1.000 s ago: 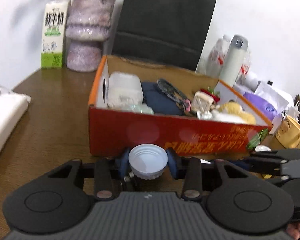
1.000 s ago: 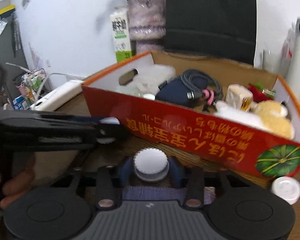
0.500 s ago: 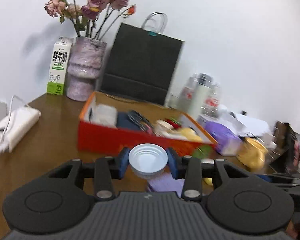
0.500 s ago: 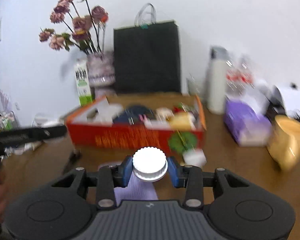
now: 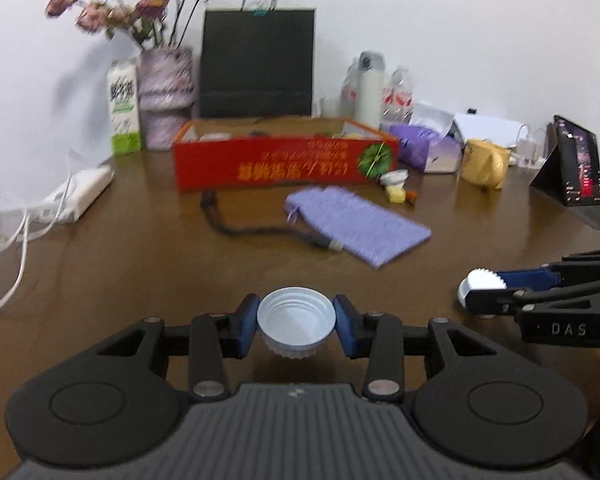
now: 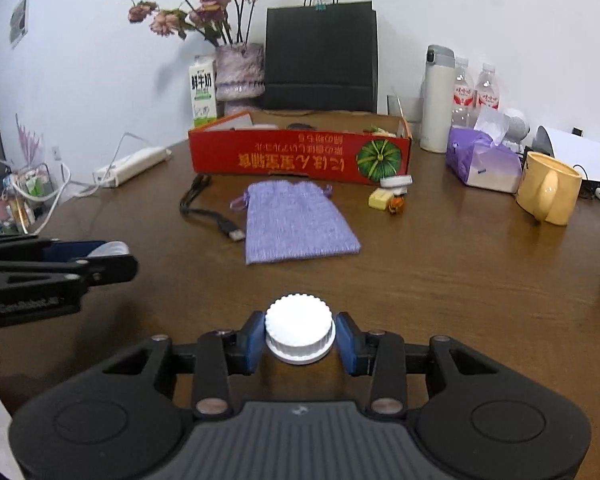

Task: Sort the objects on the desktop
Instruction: 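Carry the cap and ridged lid into the cardboard box while both tools open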

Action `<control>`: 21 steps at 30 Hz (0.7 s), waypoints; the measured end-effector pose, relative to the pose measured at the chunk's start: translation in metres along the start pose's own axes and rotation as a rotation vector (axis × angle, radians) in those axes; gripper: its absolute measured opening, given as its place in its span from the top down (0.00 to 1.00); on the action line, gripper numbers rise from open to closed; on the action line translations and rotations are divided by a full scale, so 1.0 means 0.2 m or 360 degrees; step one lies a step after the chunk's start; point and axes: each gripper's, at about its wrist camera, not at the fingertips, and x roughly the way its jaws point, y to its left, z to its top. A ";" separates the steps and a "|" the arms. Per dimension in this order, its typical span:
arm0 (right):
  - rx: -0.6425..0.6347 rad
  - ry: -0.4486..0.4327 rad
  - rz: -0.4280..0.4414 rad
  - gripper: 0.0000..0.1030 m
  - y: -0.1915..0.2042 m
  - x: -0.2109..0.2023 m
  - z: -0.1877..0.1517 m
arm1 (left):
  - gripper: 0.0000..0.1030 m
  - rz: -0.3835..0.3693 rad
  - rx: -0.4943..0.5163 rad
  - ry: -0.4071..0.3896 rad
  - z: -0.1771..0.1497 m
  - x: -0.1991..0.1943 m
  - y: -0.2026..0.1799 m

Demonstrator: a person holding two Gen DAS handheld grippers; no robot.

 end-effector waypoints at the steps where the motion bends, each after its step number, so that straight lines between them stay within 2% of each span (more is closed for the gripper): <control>1: -0.0021 0.0008 0.0003 0.64 0.01 0.00 0.00 | 0.60 0.0022 0.0004 0.0010 -0.01 0.00 0.00; 4: -0.0091 0.0001 0.0017 0.63 0.07 -0.01 -0.01 | 0.60 0.0044 0.0047 0.0036 -0.06 0.00 -0.01; 5: -0.0109 -0.0003 0.0026 0.59 0.08 -0.01 -0.01 | 0.55 0.0056 0.0061 0.0043 -0.06 0.00 -0.01; 6: -0.0136 -0.0001 0.0039 0.53 0.10 -0.01 -0.02 | 0.44 0.0078 0.0063 0.0047 -0.07 0.00 -0.01; 8: -0.0183 -0.0016 0.0044 0.51 0.12 -0.03 -0.05 | 0.34 0.0068 0.0056 0.0042 -0.09 -0.01 0.00; 11: -0.0151 -0.0032 0.0036 0.49 0.10 -0.04 -0.06 | 0.32 0.0064 0.0055 0.0017 -0.11 -0.02 0.01; 14: -0.0070 -0.0014 0.0021 0.50 0.08 -0.02 -0.04 | 0.34 0.0063 0.0047 0.0031 -0.10 -0.01 0.01; 16: -0.0049 -0.0004 0.0028 0.56 0.07 -0.01 -0.03 | 0.61 0.0050 0.0032 0.0029 -0.09 -0.02 0.00; 17: -0.0061 -0.0007 0.0025 0.63 0.08 -0.01 -0.02 | 0.60 0.0052 0.0031 0.0022 -0.08 -0.02 0.00; 21: -0.0085 -0.0007 0.0047 0.63 0.09 -0.01 -0.03 | 0.61 0.0052 -0.0025 0.0041 -0.07 -0.02 0.02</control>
